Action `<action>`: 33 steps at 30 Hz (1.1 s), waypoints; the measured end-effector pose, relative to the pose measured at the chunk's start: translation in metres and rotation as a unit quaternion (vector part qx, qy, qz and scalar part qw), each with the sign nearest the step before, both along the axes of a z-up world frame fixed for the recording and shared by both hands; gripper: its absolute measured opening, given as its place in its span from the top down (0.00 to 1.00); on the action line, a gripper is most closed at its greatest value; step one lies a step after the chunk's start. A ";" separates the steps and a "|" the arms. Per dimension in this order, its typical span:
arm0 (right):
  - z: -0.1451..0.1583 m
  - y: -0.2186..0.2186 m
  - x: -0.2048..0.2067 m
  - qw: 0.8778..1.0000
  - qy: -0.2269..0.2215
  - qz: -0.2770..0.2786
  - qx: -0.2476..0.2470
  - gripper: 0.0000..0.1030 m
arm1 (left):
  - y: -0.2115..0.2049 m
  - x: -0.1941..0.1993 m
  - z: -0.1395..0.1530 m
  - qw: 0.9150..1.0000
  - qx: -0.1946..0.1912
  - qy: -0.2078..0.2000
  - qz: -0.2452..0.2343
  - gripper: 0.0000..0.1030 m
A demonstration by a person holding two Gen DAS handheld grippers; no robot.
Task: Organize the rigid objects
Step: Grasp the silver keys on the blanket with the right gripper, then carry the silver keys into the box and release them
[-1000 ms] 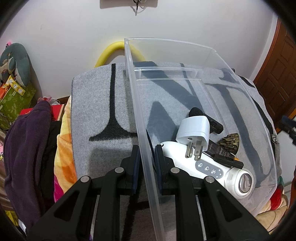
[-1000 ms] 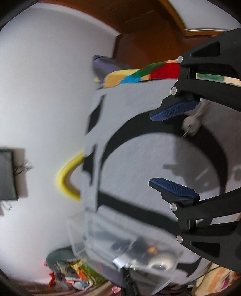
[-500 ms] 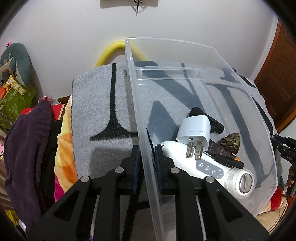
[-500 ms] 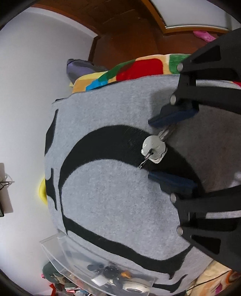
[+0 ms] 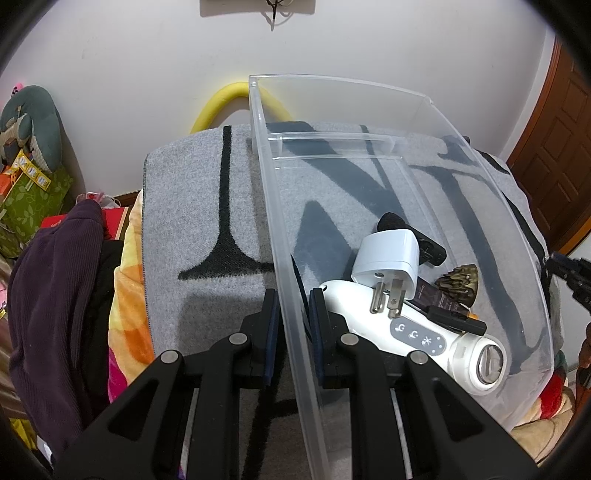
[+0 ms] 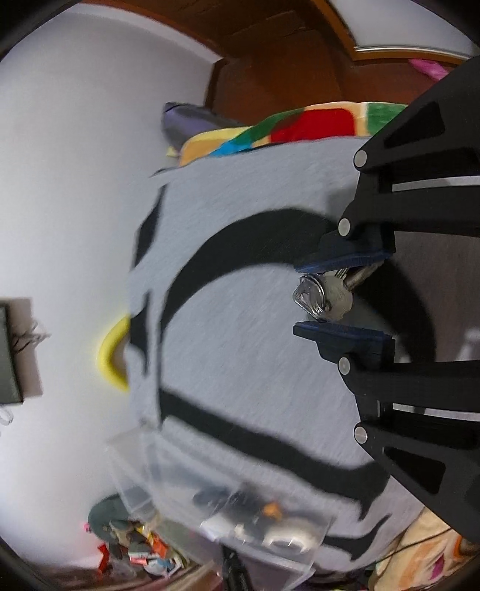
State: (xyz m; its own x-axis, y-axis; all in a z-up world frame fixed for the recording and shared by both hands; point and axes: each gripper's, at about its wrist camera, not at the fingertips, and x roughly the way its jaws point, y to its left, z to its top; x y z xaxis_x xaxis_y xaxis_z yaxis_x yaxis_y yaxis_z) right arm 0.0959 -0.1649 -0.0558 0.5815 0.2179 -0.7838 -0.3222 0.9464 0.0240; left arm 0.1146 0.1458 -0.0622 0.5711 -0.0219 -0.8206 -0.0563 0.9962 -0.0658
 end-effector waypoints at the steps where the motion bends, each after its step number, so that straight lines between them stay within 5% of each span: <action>1: 0.006 0.008 -0.001 1.000 -0.010 0.009 0.002 0.76 | 0.000 0.000 0.000 1.000 0.000 0.000 0.000 0.85; 18: 0.100 0.127 -0.006 0.978 -0.123 0.145 0.087 0.76 | -0.001 0.000 0.000 1.000 -0.002 -0.001 -0.001 0.85; 33: 0.031 0.219 0.003 0.974 -0.039 0.223 0.008 0.76 | -0.003 0.001 0.000 1.000 -0.004 -0.001 -0.002 0.85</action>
State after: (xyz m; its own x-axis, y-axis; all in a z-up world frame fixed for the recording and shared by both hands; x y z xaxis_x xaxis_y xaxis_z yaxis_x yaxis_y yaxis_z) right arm 0.0988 0.0543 -0.0244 0.4842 0.4742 -0.7353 -0.7026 0.7116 -0.0038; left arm 0.1156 0.1431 -0.0622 0.5731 -0.0304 -0.8189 -0.0525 0.9959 -0.0738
